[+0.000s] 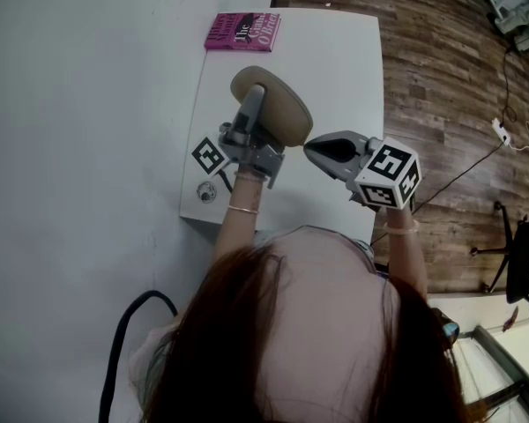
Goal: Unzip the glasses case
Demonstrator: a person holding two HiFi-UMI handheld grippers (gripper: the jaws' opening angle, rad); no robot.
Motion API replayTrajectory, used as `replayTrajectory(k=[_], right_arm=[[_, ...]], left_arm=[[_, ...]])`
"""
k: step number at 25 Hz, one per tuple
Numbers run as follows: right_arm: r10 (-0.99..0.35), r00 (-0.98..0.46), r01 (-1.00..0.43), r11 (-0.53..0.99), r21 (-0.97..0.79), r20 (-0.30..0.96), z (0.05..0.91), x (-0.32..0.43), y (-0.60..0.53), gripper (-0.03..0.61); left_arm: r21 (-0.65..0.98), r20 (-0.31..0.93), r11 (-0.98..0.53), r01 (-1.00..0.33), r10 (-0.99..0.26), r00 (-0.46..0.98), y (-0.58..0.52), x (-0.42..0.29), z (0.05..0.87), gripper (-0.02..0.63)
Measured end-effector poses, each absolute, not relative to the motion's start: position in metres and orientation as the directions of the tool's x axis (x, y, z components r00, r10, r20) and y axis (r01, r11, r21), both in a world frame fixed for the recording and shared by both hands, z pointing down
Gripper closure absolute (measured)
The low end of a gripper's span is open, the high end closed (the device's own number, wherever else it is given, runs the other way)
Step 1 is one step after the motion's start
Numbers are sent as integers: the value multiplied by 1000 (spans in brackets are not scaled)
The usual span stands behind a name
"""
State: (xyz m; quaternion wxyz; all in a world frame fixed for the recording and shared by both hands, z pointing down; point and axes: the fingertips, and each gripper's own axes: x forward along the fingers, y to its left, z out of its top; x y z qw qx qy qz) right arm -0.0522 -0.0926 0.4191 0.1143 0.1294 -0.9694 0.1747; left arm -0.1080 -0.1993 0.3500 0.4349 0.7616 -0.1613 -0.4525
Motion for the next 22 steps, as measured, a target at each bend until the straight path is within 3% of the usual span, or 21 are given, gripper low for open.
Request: replayTrajectory(k=[22], right_arm=[[-194, -944, -280, 900, -335, 269, 427, -61, -90, 572]], left_arm=[[839, -524, -523, 150, -699, 487, -204, -109, 360, 313]])
